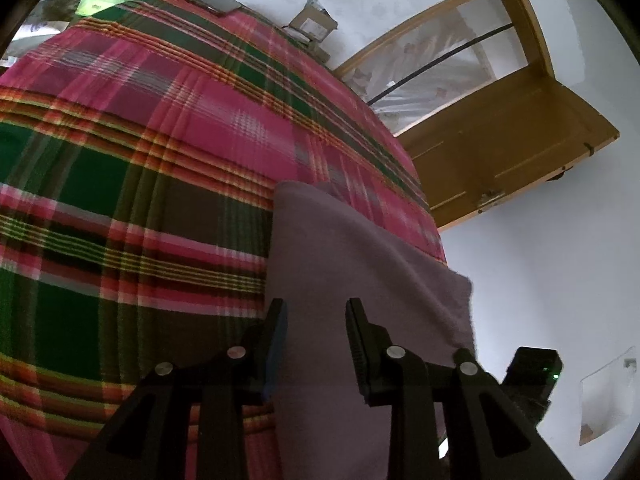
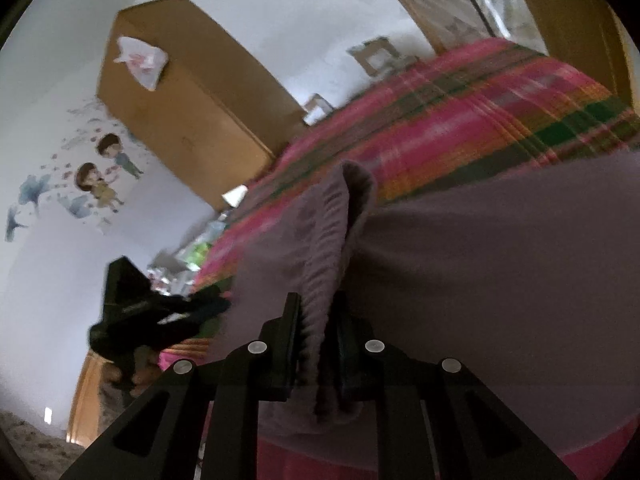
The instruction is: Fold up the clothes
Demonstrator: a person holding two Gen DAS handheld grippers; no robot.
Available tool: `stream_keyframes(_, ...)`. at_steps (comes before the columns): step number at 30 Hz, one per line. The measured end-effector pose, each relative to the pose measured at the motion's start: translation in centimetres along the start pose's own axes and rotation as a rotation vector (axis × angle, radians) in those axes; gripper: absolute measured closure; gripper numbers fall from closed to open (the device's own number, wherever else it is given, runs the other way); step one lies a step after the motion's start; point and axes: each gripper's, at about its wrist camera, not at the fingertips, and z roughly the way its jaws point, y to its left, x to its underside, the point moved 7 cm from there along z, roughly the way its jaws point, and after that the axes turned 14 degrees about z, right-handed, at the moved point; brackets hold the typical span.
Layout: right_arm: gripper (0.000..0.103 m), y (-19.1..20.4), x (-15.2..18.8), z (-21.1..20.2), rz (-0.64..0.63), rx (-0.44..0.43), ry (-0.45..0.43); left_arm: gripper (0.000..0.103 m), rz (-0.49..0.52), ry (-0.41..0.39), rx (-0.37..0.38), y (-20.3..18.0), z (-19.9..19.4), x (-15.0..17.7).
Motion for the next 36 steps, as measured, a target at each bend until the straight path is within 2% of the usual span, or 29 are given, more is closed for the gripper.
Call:
stream_keyframes(5, 0.087, -1.6, 0.8, 0.8, 0.000, 0.062, 0.006, 0.072, 0.005, 0.009, 0.000, -0.2, 0.2, 0.1)
stream_keyframes(9, 0.085, -1.1, -0.2, 0.3, -0.047, 0.100, -0.046, 0.072, 0.008, 0.010, -0.006, -0.1, 0.1, 0.2)
stream_keyframes(13, 0.076, -0.7, -1.3, -0.1, -0.094, 0.137, -0.097, 0.072, 0.024, 0.007, -0.021, -0.2, -0.1, 0.1)
stream_keyframes(20, 0.075, 0.7, -3.9, 0.1, -0.199, 0.212, -0.169, 0.072, 0.018, 0.007, -0.023, 0.0, -0.1, 0.1)
stream_keyframes(24, 0.075, 0.1, -5.6, 2.2, -0.131, 0.183, -0.080, 0.072, 0.019, 0.007, -0.022, -0.1, -0.1, 0.1)
stream_keyframes(30, 0.075, -1.1, -7.0, 3.5, -0.055, 0.170, -0.043, 0.072, 0.017, 0.015, -0.024, 0.1, 0.1, 0.1)
stream_keyframes(35, 0.092, -1.6, -7.2, 3.5, -0.012, 0.130, -0.031, 0.072, 0.012, 0.015, -0.019, 0.2, 0.2, 0.1)
stream_keyframes(36, 0.092, -1.8, -7.2, 3.4, 0.003, 0.126, -0.033, 0.072, 0.011, 0.015, -0.018, 0.2, 0.2, 0.1)
